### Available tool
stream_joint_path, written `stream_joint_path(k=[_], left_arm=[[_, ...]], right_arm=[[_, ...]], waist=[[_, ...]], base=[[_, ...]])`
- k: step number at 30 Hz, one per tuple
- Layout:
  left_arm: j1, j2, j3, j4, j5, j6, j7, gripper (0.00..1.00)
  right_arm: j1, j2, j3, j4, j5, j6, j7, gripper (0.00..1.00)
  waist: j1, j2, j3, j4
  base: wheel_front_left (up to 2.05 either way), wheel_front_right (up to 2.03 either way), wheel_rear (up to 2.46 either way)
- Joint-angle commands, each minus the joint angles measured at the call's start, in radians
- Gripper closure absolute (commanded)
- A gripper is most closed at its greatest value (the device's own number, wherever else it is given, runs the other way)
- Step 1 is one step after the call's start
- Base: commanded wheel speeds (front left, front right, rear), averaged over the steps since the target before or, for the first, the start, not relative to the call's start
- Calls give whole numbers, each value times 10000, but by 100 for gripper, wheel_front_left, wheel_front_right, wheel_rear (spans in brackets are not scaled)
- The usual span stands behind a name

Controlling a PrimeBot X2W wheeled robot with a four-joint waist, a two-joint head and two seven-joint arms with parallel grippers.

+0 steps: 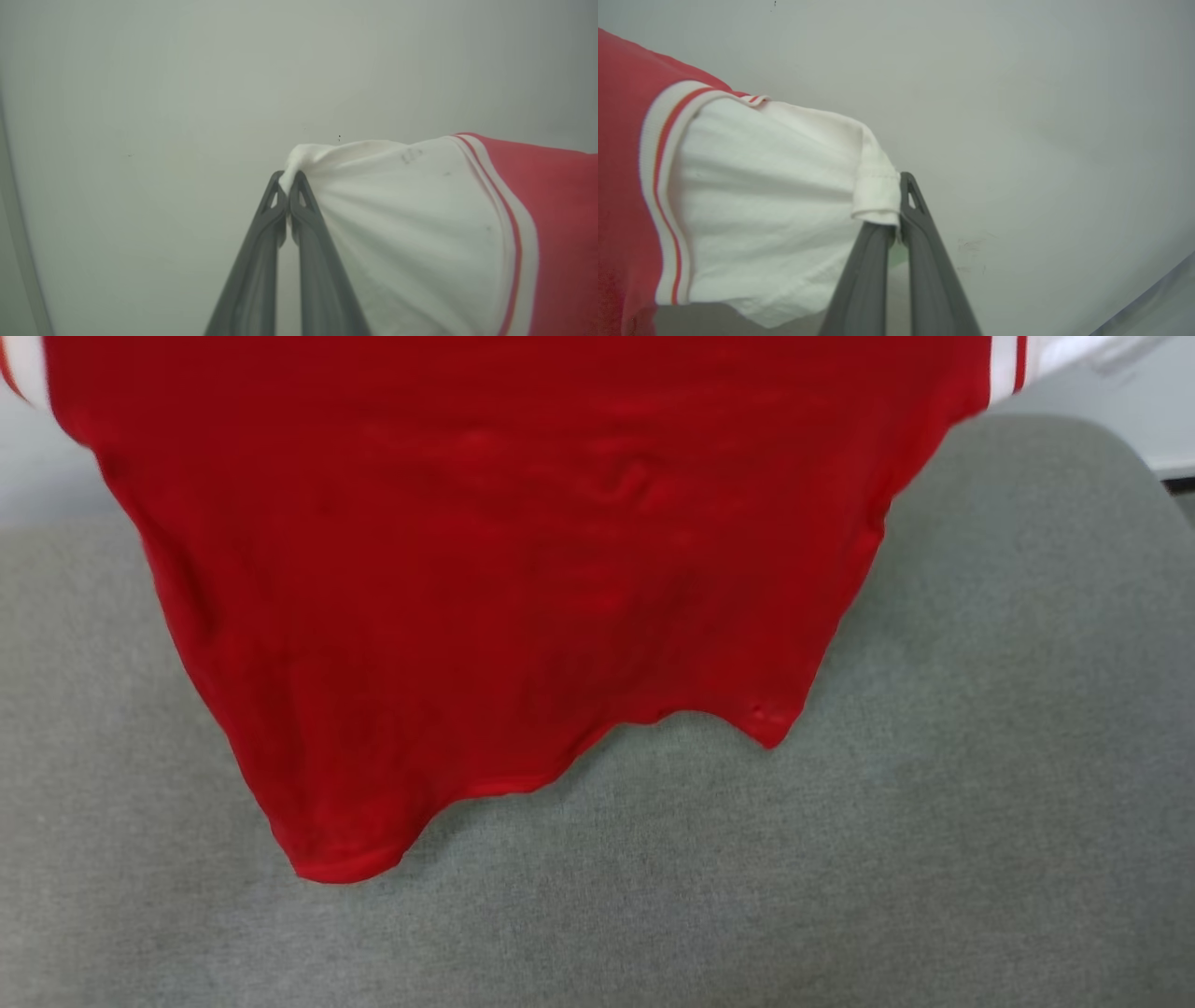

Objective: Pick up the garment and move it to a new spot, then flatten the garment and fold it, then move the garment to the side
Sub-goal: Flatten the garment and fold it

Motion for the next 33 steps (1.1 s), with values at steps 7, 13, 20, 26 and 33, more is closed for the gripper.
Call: stream_joint_path(k=[7, 13, 20, 26, 33], left_arm=[[-3216, -207, -1119, 1601, 266, -1010, 341, 100], [-6810, -1276, -2460, 3451, 1244, -1753, 612, 100], [-10354, -2874, -3391, 6153, 2396, -2398, -40, 100], [-11350, -3834, -3816, 8122, 2720, -2997, -890, 100], [-10520, -4727, -4306, 9581, 2884, -3689, -1314, 100]], right_arm=[[-2150, 527, 59, 1225, -332, -14, -326, 100], [-4181, 987, -51, 2789, -1010, -14, -1011, 100], [-6293, 1629, -548, 4515, -1880, -14, -1968, 100], [-7005, 2327, -930, 5795, -2497, -14, -2968, 100], [-6134, 2467, -598, 6920, -2720, -14, -3747, 100]], waist=[[0, -1, 2178, 156], [0, -1, 3383, 324], [0, -1, 4496, 610], [0, -1, 5020, 846], [0, -1, 5056, 1101]], base=[[0, 0, 0], [0, 0, 0], [0, 0, 0], [0, 0, 0], [0, 0, 0]])
